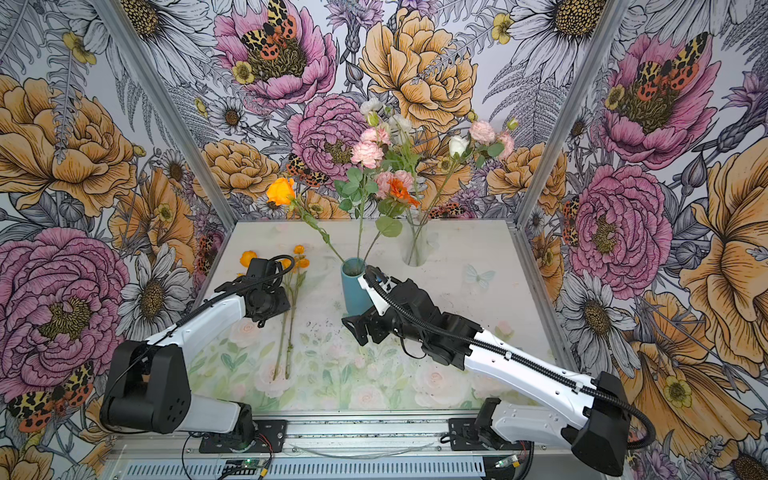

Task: Arrange the flowers into the vase
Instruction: 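Withdraw the right gripper from the vase while the left gripper lowers to the poppies, then close the left gripper on the orange poppy stems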

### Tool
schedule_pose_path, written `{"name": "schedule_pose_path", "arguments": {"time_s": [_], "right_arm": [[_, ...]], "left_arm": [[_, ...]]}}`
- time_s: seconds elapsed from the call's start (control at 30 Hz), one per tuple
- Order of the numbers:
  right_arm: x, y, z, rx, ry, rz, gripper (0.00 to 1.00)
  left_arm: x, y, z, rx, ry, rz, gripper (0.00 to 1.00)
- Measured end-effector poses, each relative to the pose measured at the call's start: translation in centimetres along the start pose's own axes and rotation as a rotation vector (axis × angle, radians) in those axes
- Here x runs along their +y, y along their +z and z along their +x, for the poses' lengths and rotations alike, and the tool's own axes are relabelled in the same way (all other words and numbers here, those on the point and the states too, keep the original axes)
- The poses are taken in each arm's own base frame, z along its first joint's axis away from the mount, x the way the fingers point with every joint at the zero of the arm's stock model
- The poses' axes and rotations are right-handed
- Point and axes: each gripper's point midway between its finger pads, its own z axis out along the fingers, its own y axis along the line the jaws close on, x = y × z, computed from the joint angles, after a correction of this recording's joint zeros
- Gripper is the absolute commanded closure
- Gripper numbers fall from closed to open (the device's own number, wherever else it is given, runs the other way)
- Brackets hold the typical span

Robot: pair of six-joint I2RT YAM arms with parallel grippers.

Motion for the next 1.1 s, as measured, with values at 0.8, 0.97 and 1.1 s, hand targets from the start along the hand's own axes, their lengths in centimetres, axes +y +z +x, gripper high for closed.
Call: {"name": "schedule_pose_path", "arguments": {"time_s": [0.8, 0.97, 1.1], "right_arm": [[-0.2, 3.3, 3.3, 0.136, -0.004, -0.011, 0.02], [-0.1, 3.5, 2.9, 0.122, -0.005, -0.018, 0.02], [0.0, 3.5, 2.3, 0.099, 0.006, -0.019, 0.02]], "left_arm": [[-0.1, 4.5, 0.9, 0.066, 0.04, -0.017, 0.97], [-0.3, 1.8, -0.6, -0.006, 0.036, 0.004, 1.0], [0.2, -0.3, -1.1, -0.049, 0.04, -0.006, 1.0]]}}
